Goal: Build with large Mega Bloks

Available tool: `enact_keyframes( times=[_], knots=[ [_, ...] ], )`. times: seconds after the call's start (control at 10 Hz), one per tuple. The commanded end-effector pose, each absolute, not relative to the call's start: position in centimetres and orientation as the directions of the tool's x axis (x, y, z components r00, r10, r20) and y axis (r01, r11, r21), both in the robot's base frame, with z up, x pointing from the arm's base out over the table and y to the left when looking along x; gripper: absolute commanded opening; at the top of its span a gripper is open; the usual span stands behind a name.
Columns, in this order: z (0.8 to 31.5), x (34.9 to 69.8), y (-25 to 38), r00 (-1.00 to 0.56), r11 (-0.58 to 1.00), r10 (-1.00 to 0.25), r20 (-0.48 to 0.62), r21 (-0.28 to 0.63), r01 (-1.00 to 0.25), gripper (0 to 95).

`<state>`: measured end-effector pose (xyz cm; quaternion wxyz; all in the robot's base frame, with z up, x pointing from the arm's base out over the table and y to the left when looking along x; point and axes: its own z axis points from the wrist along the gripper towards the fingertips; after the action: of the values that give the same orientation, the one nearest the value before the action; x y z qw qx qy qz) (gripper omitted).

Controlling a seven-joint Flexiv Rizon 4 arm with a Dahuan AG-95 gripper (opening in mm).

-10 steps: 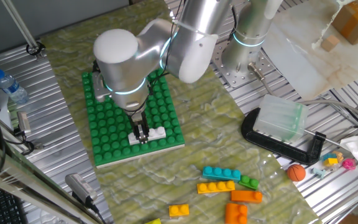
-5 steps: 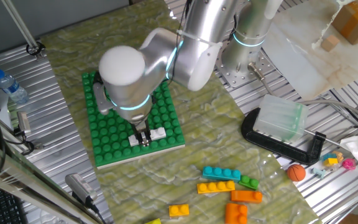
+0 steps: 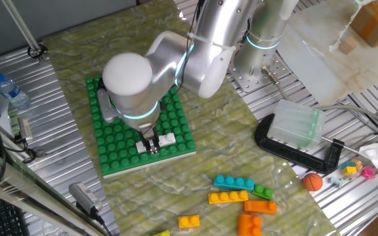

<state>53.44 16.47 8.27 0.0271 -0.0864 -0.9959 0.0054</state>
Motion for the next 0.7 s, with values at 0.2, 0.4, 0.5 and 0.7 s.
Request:
enact_keyframes(
  times=[0.2,0.4,0.5,0.7],
  knots=[
    [8.1,53.3,16.5,-0.982,0.984,0.18,0.063,0.004,0.181,0.0],
    [7.7,53.3,16.4,-0.982,0.984,0.178,0.066,0.005,0.179,0.0],
    [7.4,53.2,16.4,-0.983,0.985,0.173,0.066,0.006,0.174,0.0],
    [7.0,53.2,16.4,-0.982,0.984,0.176,0.066,0.006,0.176,0.0]
  ],
)
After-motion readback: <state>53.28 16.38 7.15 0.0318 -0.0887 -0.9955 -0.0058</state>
